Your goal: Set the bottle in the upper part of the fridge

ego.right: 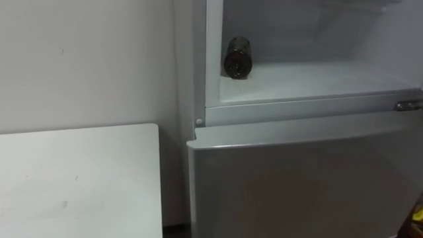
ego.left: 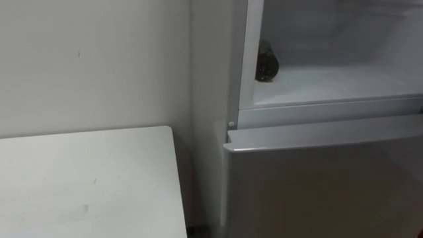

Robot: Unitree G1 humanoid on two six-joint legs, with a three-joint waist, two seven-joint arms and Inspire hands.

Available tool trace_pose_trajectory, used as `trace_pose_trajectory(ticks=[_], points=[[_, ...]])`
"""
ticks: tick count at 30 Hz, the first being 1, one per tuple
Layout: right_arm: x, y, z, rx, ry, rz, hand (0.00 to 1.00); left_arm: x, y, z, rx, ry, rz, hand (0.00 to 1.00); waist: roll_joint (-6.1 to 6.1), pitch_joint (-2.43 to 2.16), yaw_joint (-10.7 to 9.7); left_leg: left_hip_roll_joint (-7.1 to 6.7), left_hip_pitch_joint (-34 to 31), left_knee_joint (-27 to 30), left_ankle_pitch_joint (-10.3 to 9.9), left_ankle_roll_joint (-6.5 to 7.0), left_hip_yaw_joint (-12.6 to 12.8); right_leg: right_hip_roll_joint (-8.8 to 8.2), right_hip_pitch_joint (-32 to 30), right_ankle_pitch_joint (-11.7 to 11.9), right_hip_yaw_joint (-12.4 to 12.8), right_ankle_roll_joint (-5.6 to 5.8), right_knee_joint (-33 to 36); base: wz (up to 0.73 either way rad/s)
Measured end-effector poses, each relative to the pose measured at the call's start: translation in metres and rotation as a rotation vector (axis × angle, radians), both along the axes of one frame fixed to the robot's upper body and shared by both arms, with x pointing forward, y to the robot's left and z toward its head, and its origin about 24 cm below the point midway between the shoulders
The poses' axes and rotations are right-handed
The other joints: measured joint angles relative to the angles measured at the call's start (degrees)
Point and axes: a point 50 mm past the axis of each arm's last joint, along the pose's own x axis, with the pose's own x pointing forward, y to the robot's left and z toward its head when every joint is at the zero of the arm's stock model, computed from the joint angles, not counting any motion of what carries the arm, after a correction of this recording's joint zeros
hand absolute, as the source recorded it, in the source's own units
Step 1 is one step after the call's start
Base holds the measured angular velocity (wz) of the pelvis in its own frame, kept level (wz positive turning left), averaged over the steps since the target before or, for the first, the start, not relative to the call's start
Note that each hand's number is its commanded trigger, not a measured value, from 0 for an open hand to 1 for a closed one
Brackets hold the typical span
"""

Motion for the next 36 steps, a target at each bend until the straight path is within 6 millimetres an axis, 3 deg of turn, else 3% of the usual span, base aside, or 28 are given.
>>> trace_pose_trajectory(ticks=[14, 18, 21, 26, 36], points=[[0.017, 0.028, 0.008, -0.033, -0.011, 0.209, 0.00, -0.001, -0.005, -0.002, 0.005, 0.024, -0.031, 0.00, 0.31, -0.07, 1.98, 0.11, -0.55, 0.03, 0.00, 0.00, -0.23, 0.00, 0.19, 0.03, -0.59, -0.06, -0.61, 0.01], [0.019, 0.041, 0.032, -0.091, -0.137, 0.290, 0.00, -0.001, -0.004, -0.002, 0.010, 0.025, -0.031, 0.00, 0.06, -0.07, 1.79, 0.14, -0.47, 0.01, 0.00, 0.00, -0.54, -0.01, 0.93, 0.10, -1.10, -0.09, -1.82, 0.06], [0.020, 0.048, 0.048, -0.133, -0.243, 0.333, 0.00, 0.000, -0.005, -0.002, 0.015, 0.029, -0.047, 0.00, -0.36, -0.40, 1.55, 0.30, -0.20, 0.03, 0.00, 0.00, -0.83, 0.10, 2.16, 0.62, -1.75, -0.10, -3.14, 0.10], [0.021, 0.050, 0.050, -0.156, -0.250, 0.376, 0.00, 0.000, -0.006, -0.002, 0.019, 0.041, -0.073, 0.00, -1.18, -0.39, 1.69, 0.39, -0.31, 0.02, -0.01, -0.02, -1.14, 0.05, 2.46, 0.83, -2.36, -0.10, -3.29, 0.06], [0.023, 0.054, 0.051, -0.170, -0.245, 0.422, 0.00, 0.006, -0.007, -0.003, 0.015, 0.035, -0.098, 0.00, -0.03, -0.24, 1.67, 0.38, -0.53, 0.78, -0.01, -0.02, -1.73, -0.43, 3.02, 1.00, -2.99, -0.02, -3.89, 0.06]])
